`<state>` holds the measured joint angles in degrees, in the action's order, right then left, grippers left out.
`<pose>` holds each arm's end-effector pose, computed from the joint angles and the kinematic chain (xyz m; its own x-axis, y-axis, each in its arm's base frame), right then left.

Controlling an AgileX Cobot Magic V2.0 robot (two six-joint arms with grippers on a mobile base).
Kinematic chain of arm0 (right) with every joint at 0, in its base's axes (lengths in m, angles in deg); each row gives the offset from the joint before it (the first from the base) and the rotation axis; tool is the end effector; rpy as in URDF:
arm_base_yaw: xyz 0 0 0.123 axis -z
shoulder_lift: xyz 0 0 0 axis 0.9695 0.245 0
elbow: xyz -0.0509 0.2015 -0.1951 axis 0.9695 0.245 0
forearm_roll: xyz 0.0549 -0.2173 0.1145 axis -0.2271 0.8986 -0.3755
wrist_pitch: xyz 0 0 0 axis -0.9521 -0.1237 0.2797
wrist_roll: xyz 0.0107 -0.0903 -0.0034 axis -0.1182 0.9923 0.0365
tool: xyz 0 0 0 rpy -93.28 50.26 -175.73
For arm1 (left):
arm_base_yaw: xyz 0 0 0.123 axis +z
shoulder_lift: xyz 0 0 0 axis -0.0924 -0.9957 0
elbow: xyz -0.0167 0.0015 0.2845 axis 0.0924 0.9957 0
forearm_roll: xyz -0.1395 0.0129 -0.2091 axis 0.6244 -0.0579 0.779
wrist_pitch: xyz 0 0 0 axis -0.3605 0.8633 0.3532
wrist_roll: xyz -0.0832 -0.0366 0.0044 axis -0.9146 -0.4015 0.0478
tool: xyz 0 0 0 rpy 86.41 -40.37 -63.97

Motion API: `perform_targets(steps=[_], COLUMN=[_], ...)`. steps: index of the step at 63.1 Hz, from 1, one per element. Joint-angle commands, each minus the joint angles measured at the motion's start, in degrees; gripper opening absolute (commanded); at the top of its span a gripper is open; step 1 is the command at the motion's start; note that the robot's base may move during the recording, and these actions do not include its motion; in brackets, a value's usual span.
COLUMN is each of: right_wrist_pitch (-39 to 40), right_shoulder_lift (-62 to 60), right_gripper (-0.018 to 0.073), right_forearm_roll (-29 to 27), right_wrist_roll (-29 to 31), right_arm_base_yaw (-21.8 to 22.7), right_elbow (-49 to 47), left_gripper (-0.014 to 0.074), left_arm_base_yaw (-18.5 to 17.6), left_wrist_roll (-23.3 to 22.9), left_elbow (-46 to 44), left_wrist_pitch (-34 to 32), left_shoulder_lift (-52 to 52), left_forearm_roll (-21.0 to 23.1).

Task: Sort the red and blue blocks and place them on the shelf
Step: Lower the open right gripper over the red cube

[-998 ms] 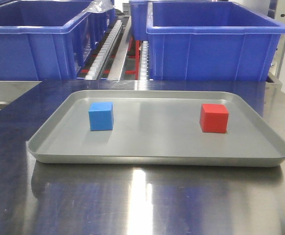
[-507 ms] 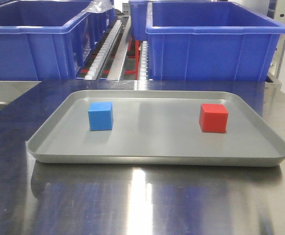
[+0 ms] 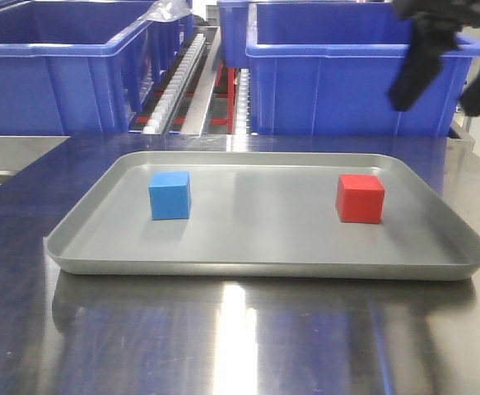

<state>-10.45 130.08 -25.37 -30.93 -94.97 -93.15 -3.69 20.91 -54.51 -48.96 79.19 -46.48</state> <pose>0.2720 0.1021 0.2947 -0.7952 -0.0236 -0.6059 -0.1901 0.9586 0.2121 0.0557 -0.0055 0.1947 -0.0816 0.0844 -0.9931 0.1251 0.9894 0.0738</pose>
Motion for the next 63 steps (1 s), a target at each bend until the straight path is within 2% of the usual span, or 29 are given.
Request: perform_targets(steps=[1, 24, 63], right_wrist_pitch=[2.51, 2.03, 3.98], right_shoulder_lift=[0.54, 7.23, 12.25], right_gripper=[0.0538, 0.0538, 0.0538], right_forearm_roll=[-0.47, -0.59, -0.71], right_wrist_roll=[0.1, 0.1, 0.1], right_arm_base_yaw=[-1.11, -3.91, -3.98], right_elbow=[-3.45, -5.71, -6.5], left_gripper=[0.0125, 0.0125, 0.0125], left_arm_base_yaw=[0.06, 0.06, 0.06], left_wrist_roll=[-0.35, -0.35, -0.35], left_elbow=[1.76, 1.76, 1.76], left_wrist_pitch=[-5.12, -5.12, -5.12], left_shoulder_lift=[1.06, 1.06, 1.06], left_forearm_roll=[0.27, 0.27, 0.27])
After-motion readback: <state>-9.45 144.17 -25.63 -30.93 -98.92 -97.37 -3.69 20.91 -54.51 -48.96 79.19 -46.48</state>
